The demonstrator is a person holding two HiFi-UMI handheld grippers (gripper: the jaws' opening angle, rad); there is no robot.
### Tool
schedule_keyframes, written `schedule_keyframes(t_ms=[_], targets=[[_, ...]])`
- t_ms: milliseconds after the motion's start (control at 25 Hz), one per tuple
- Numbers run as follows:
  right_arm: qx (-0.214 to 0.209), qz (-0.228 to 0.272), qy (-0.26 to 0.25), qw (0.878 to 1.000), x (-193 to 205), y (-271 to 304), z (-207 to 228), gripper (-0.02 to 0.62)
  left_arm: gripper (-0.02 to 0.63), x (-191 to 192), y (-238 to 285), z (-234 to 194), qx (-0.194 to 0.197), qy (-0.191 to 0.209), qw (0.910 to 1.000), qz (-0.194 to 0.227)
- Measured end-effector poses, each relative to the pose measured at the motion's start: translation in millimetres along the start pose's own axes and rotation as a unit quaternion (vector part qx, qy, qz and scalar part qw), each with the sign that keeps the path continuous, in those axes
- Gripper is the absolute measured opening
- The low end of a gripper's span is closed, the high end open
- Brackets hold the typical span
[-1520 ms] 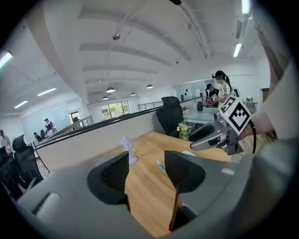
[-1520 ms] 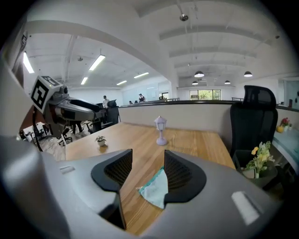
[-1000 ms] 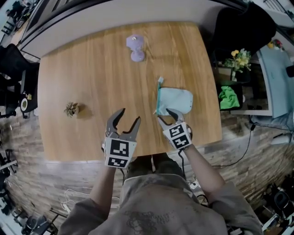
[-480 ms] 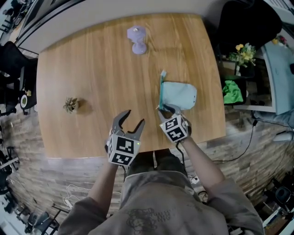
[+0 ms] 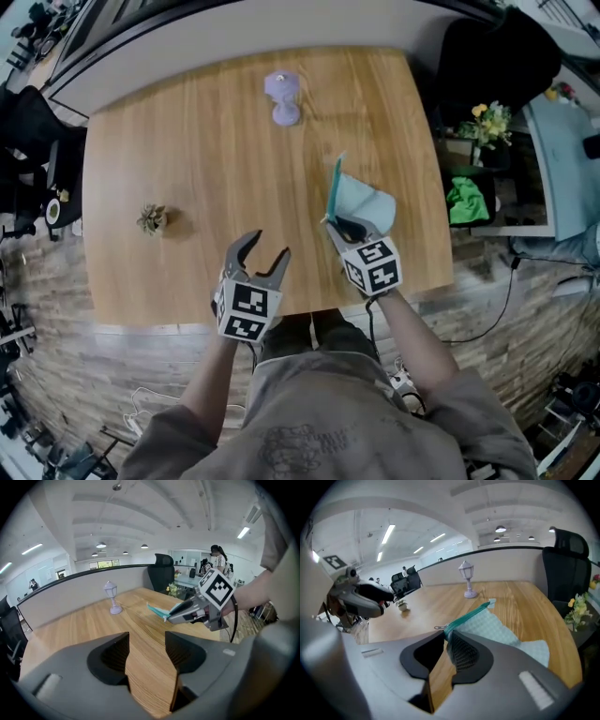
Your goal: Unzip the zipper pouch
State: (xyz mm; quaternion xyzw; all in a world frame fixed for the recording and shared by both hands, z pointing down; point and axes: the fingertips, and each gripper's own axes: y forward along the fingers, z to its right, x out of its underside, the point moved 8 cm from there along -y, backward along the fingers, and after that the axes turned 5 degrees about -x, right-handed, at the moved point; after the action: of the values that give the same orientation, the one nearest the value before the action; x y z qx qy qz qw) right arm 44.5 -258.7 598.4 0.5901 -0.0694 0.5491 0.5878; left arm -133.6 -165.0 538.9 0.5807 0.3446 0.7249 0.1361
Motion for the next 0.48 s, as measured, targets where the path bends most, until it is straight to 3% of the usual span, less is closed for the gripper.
schedule_keyframes(t_ms=[280,480], targets=[[-0.026,0.111,0.028,0.993,-71.9,-79.9,-12.4,0.063,0.239,-23.9,-39.1,-10.8,-0.027,0.012,0.9988,0.04],[-0.057,0.164,0.002,0.985,-112.6,-125.6,-41.7,0.063,0.239,-56.4,-76.1,-18.8,-0.049,0.029,0.9952,0.08]])
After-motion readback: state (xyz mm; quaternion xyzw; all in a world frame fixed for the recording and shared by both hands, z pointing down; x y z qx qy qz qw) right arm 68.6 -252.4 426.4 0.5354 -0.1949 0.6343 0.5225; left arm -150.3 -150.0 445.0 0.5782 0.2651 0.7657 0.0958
